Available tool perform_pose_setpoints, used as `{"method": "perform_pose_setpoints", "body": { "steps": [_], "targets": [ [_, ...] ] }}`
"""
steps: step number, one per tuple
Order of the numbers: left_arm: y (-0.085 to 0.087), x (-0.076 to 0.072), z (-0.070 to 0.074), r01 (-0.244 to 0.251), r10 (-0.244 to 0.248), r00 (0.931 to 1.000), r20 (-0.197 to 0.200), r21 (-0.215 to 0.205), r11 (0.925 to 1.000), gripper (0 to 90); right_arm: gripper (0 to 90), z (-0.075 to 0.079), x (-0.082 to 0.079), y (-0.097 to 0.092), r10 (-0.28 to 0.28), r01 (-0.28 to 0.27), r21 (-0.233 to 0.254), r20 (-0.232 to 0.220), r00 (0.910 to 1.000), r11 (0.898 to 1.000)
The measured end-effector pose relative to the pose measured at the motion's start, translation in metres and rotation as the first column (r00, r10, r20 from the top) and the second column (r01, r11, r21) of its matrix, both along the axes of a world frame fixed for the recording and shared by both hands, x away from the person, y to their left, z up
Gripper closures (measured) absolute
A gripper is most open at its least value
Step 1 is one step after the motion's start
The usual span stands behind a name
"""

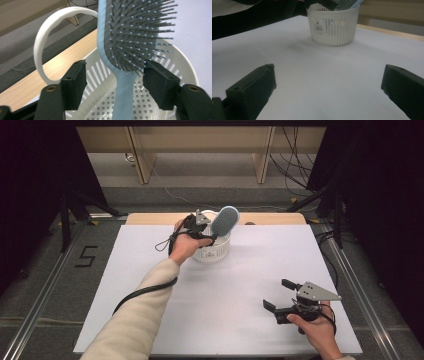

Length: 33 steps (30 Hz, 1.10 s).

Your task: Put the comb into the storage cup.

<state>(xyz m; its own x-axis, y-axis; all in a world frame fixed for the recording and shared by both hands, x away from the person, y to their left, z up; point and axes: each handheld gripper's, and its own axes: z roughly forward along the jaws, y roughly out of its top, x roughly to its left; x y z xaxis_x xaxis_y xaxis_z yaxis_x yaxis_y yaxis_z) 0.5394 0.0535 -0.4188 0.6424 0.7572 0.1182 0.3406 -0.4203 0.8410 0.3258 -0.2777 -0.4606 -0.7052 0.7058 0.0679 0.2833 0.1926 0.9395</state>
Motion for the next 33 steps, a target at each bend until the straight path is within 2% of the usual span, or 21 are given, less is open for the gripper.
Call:
{"method": "perform_pose_setpoints", "body": {
  "steps": [4,11,14,17,22,28,33],
  "targets": [
    [0.001,-0.003,0.008,-0.008,0.008,0.9999,0.008,-0.028,0.9996,29.3,0.5,0.000,0.000,0.000,-0.003,0.003,0.002,0.000,1.0000,1.000],
    [0.007,-0.011,0.024,-0.007,0.007,0.9999,0.015,-0.015,0.9999,24.6,0.5,0.000,0.000,0.000,-0.003,0.003,0.002,0.000,1.0000,1.000],
    [0.009,-0.014,0.027,-0.004,0.004,0.9999,0.013,-0.010,0.9999,22.9,0.5,0.000,0.000,0.000,-0.002,0.002,-0.003,0.000,1.0000,1.000],
    [0.013,-0.022,0.031,0.019,-0.019,0.9994,-0.029,0.007,0.9998,20.9,0.5,0.000,0.000,0.000,-0.003,0.003,-0.008,-0.001,1.0000,1.000],
    [0.022,-0.031,0.036,0.027,-0.028,0.9989,-0.037,-0.011,0.9996,17.7,0.5,0.000,0.000,0.000,-0.005,0.005,-0.007,-0.001,1.0000,1.000],
    [0.028,-0.047,0.043,0.033,-0.034,0.9991,-0.025,-0.024,0.9992,13.4,0.5,0.000,0.000,0.000,-0.007,0.007,-0.007,0.001,1.0000,1.000],
    [0.035,-0.057,0.045,0.036,-0.036,0.9993,-0.014,-0.015,0.9992,11.5,0.4,0.000,0.000,0.001,-0.010,0.010,-0.009,0.001,1.0000,1.000]
  ]
}}
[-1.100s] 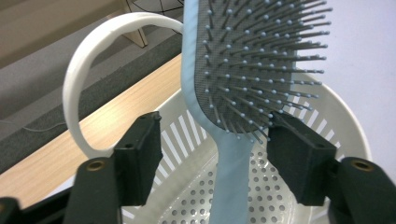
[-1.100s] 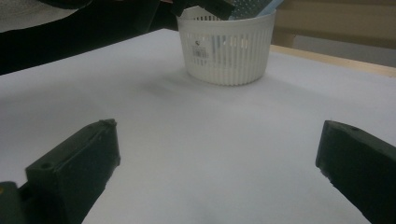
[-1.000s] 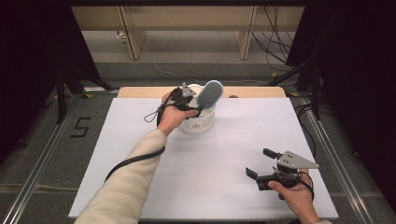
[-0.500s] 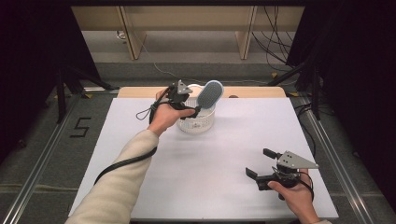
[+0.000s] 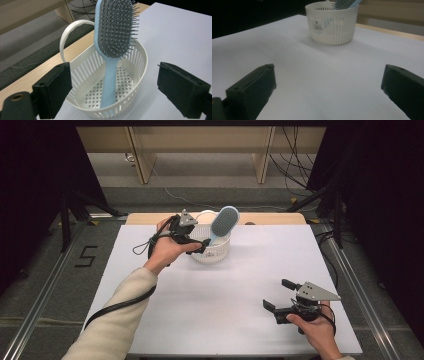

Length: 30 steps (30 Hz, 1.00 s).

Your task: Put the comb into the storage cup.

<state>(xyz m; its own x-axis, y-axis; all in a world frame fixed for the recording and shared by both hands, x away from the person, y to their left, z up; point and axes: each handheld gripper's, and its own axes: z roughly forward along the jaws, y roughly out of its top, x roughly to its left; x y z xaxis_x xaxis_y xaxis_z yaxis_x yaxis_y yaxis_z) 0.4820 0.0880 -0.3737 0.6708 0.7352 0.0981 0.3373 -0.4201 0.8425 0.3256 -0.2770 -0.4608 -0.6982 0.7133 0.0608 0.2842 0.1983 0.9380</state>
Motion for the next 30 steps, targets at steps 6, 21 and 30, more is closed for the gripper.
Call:
{"method": "perform_pose_setpoints", "body": {
  "steps": [6,21,30],
  "targets": [
    [0.013,-0.010,-0.005,0.005,-0.005,1.0000,-0.003,0.003,1.0000,10.8,0.4,0.000,0.000,0.000,0.000,0.000,0.001,-0.002,1.0000,1.000],
    [0.039,-0.035,-0.017,-0.002,0.002,1.0000,-0.002,-0.024,0.9997,10.8,0.5,0.000,0.000,0.001,-0.004,0.004,0.000,-0.004,1.0000,1.000],
    [0.043,-0.045,-0.021,0.000,0.000,1.0000,-0.001,-0.034,0.9994,11.2,0.5,-0.001,0.000,0.000,-0.007,0.007,0.001,-0.006,1.0000,1.000]
  ]
}}
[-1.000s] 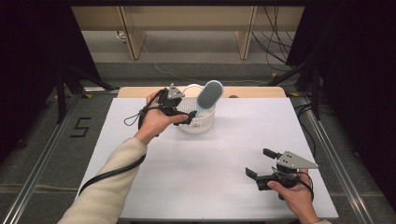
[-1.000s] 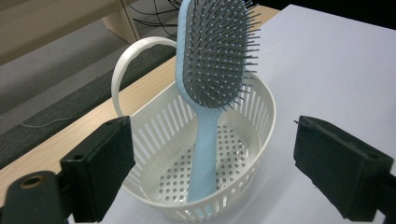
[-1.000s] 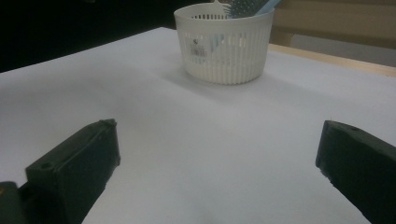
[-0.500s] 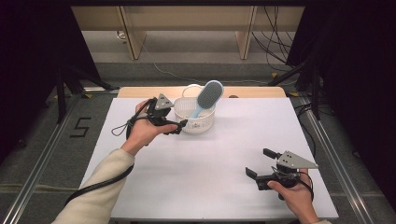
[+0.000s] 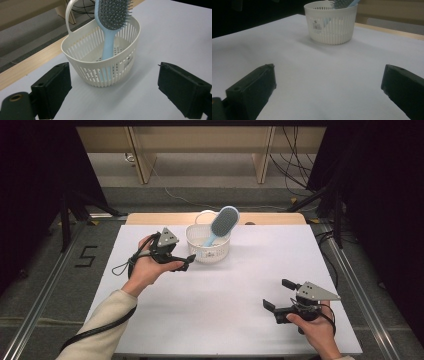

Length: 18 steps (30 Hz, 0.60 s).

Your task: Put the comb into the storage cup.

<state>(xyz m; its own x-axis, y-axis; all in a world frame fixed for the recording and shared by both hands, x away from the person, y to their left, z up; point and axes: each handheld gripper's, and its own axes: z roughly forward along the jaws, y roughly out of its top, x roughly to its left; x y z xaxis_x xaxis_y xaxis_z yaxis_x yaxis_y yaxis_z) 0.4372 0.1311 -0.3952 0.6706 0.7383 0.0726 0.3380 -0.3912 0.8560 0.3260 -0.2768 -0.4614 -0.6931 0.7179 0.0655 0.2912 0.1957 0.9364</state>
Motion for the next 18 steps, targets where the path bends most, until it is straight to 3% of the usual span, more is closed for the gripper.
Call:
{"method": "perform_pose_setpoints", "body": {
  "steps": [9,18],
  "targets": [
    [0.004,-0.012,-0.005,0.012,-0.013,0.9998,-0.017,-0.025,0.9996,11.6,0.5,0.000,0.000,0.000,-0.003,0.003,0.001,-0.002,1.0000,1.000],
    [0.014,-0.025,-0.015,0.005,-0.005,0.9998,-0.018,-0.016,0.9999,11.9,0.4,0.000,0.000,0.000,-0.003,0.003,0.004,-0.001,1.0000,1.000]
  ]
}}
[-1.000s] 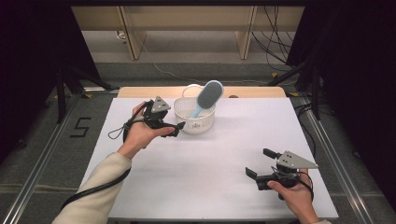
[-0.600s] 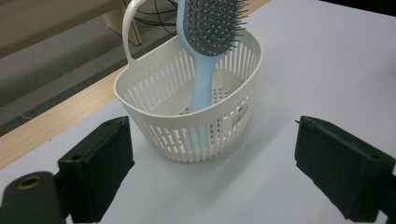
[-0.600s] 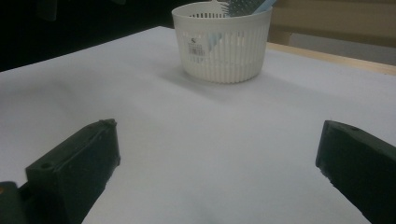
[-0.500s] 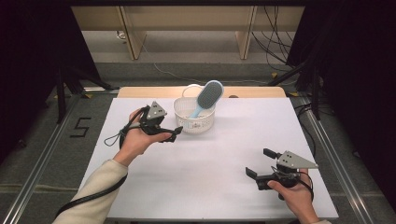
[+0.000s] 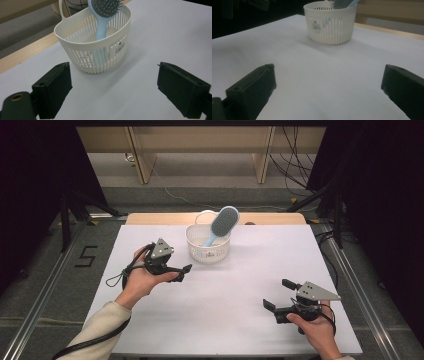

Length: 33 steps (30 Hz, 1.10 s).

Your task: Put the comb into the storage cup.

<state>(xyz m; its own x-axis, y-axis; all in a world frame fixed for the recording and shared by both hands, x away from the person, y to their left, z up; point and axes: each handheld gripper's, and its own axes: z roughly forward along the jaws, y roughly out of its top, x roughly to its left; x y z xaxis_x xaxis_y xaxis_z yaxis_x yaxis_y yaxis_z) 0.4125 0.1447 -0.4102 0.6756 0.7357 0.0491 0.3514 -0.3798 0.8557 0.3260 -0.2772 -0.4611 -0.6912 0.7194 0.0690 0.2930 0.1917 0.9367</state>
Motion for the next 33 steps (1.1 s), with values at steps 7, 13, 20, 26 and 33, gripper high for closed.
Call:
{"method": "perform_pose_setpoints", "body": {
  "steps": [7,13,20,26,33],
  "targets": [
    [0.009,-0.010,-0.011,-0.032,0.033,0.9994,0.011,-0.013,0.9994,13.7,0.4,0.000,0.000,0.000,0.000,0.000,-0.002,-0.001,1.0000,1.000],
    [0.016,-0.017,-0.016,-0.030,0.030,0.9995,0.008,-0.011,0.9995,13.2,0.4,0.000,0.000,0.000,-0.001,0.001,-0.002,0.001,1.0000,1.000],
    [0.026,-0.027,-0.018,-0.030,0.030,0.9992,0.028,-0.027,0.9992,13.1,0.5,0.000,0.000,0.000,-0.001,0.001,-0.003,-0.001,1.0000,1.000],
    [0.030,-0.035,-0.023,-0.026,0.026,0.9995,0.020,-0.041,0.9988,13.2,0.4,0.000,0.000,0.000,-0.001,0.001,-0.003,0.004,1.0000,1.000],
    [0.039,-0.045,-0.027,-0.029,0.031,0.9992,0.026,-0.058,0.9979,13.2,0.5,0.000,0.000,0.000,-0.001,0.001,-0.004,0.004,1.0000,1.000]
  ]
}}
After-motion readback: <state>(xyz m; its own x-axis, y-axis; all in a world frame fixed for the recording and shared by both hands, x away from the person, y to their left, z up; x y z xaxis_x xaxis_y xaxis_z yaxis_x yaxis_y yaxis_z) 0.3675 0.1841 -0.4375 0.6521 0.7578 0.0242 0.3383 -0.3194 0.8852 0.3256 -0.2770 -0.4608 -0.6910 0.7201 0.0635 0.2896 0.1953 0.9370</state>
